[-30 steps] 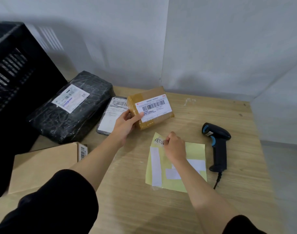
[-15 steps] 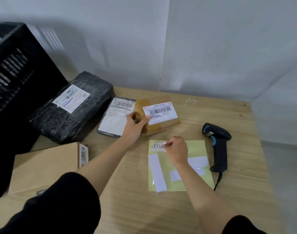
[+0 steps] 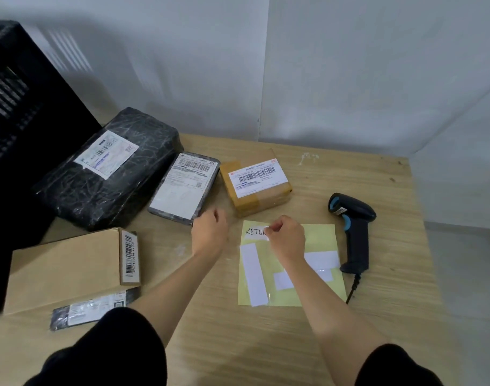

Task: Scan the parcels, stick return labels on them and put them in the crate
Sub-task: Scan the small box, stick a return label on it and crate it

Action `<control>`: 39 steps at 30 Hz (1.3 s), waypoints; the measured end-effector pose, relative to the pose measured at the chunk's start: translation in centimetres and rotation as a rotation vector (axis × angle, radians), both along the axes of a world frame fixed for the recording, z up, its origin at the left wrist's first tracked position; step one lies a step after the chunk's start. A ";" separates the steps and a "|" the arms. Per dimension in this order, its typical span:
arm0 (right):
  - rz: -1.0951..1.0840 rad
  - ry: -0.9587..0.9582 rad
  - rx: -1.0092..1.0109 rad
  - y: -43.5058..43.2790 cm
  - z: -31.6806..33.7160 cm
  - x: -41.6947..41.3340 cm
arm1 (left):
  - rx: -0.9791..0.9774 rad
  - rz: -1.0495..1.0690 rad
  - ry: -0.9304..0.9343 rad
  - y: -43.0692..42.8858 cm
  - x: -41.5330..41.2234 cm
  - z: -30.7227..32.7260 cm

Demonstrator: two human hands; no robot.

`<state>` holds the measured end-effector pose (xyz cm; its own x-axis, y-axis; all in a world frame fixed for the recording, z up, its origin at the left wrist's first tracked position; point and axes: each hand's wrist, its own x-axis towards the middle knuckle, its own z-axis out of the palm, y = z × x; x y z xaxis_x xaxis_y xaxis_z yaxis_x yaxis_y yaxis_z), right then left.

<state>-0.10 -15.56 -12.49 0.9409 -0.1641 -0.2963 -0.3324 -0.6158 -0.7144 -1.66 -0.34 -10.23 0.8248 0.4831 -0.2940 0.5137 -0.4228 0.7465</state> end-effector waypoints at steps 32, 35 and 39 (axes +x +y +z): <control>0.282 -0.073 0.224 -1.9 0.8 -1.0 | -0.422 0.026 0.120 -0.8 0.7 -3.6; 0.294 -0.078 0.208 -1.9 0.8 -1.2 | -0.437 0.038 0.113 -0.7 0.5 -3.6; 0.316 -0.069 0.220 -1.7 0.8 -1.4 | -0.458 0.044 0.115 -0.5 0.4 -3.5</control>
<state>-1.48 -17.30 -11.68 0.9538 0.1977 -0.2262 -0.0970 -0.5101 -0.8546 -1.23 -0.89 -13.74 0.7560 0.3164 -0.5730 0.6139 -0.0392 0.7884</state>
